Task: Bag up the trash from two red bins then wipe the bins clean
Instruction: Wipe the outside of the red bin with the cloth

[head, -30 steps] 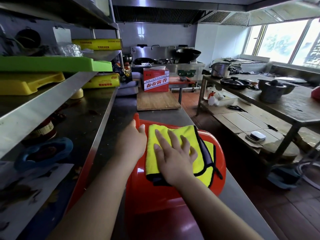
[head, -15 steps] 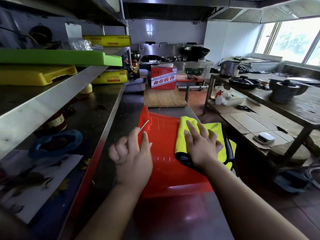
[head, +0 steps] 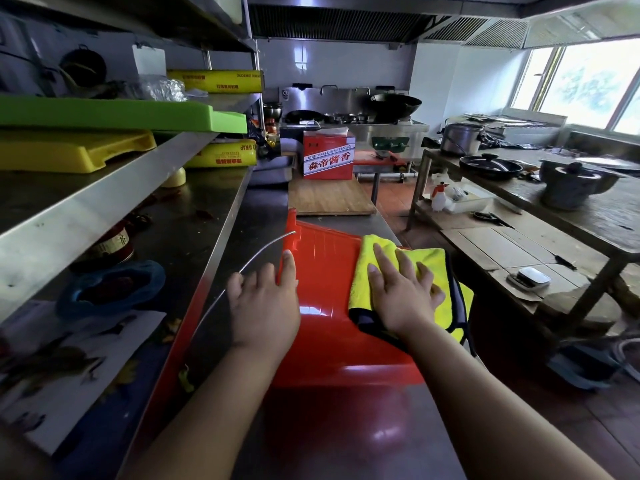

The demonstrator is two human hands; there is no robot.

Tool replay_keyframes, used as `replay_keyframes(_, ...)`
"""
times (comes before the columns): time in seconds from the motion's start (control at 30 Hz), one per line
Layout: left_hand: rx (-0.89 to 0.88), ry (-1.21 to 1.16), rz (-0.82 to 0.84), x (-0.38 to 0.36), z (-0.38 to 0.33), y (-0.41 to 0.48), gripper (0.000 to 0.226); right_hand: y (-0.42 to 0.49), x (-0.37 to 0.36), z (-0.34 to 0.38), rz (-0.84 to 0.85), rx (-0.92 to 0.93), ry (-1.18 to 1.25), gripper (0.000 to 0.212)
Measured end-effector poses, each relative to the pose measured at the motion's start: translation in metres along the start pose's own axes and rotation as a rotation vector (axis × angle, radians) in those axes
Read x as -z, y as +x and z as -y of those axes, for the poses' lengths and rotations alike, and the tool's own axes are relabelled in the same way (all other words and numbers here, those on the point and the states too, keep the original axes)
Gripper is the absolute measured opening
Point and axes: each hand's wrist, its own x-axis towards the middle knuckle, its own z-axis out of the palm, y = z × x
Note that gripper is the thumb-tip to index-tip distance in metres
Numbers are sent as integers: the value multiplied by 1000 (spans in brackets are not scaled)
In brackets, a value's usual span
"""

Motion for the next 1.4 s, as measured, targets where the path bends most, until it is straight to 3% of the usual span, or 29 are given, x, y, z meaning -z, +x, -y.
replay_keyframes(0.1,-19,-35,-3,0,-1,6,52,0,3,-1,3,-10,1,47)
replay_keyframes(0.23,-57,-63,-67,1,-7,9,38,0,10,-4,10,-26,23,47)
replay_keyframes(0.33,-61,-100,7,10,-14,8,48,-3,15,-7,7,-15,33,46)
replay_keyframes(0.43,-15,-198,196,18,-19,7,51,-5,18,-6,5,25,10,45)
replay_keyframes(0.67,132,-490,166,20,-26,21,47,-16,10,37,59,229,1,44)
replay_keyframes(0.87,171,-515,166,13,-27,33,46,-13,2,42,44,265,-28,45)
replay_keyframes(0.97,222,-500,203,14,-27,37,46,-5,1,24,33,220,-41,44)
replay_keyframes(1.2,279,-485,237,9,-28,42,45,22,9,-27,-31,-106,20,42)
replay_keyframes(1.3,288,-490,232,8,-28,44,45,23,11,-18,-14,-121,33,43)
replay_keyframes(1.4,328,-524,225,6,-31,46,44,16,6,10,20,-15,20,44)
